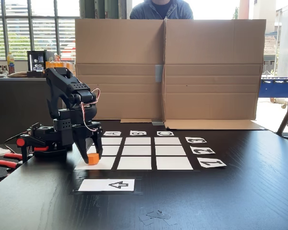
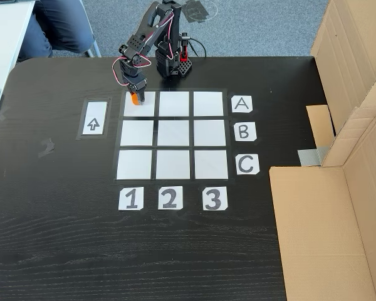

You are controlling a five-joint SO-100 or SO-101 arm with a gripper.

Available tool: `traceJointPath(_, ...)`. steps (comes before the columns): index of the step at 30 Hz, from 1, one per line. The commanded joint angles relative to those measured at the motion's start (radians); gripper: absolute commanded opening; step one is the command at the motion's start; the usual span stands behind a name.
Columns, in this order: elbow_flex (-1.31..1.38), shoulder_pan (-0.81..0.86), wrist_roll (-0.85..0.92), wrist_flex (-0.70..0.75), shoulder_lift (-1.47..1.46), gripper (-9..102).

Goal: Pick up the round, orange token and place it in the grid on square A1.

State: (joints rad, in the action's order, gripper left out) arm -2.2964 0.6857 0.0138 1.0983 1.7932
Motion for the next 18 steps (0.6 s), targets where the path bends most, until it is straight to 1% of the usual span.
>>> traceJointPath(1,0.003,-0.006,-0.005,-0.008,-0.003,2)
traceJointPath(11,-0.017,-0.014,-0.005,-0.026,-0.011,3)
traceJointPath(18,-0.026,-0.014,-0.005,-0.032,-0.012,13)
